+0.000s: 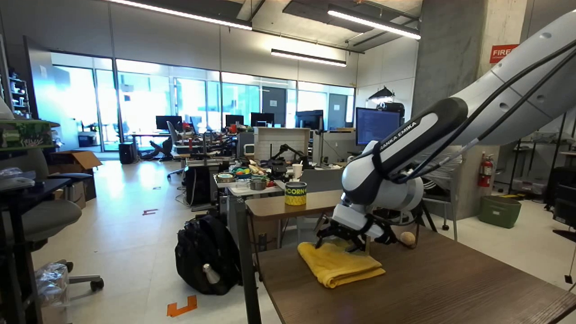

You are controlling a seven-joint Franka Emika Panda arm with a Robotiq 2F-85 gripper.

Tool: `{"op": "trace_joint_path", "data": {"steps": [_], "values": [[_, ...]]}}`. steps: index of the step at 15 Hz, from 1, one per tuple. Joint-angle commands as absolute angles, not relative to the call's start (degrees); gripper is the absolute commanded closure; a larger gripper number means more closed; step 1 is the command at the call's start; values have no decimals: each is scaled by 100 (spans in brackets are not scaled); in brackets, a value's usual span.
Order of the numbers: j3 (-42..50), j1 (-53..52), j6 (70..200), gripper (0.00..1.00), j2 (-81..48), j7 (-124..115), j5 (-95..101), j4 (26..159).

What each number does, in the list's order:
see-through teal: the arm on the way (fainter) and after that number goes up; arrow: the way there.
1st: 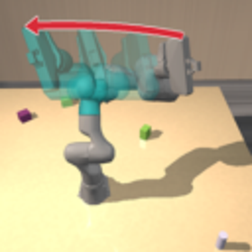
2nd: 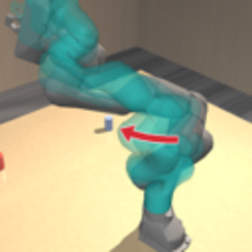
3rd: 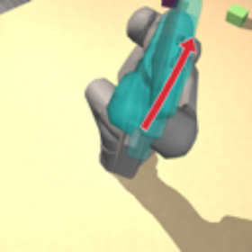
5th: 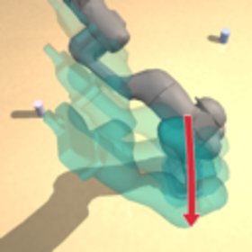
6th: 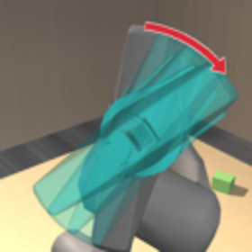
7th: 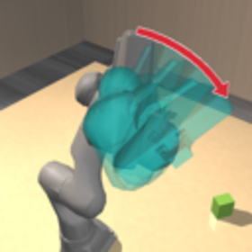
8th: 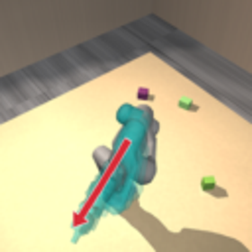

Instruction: Wipe the table

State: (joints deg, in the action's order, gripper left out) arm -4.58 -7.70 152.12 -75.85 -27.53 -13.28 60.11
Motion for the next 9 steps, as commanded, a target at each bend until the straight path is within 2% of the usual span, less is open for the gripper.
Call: {"op": "trace_joint_path", "data": {"steps": [1, 5, 9], "values": [[-357, -1078, 14832, 0, -7968, -2926, -1311, 5452], [-511, -1164, 14263, 0, -7618, -2691, -1222, 5883], [-22, -1349, 13659, 0, -7034, -2976, -993, 6641]]}}
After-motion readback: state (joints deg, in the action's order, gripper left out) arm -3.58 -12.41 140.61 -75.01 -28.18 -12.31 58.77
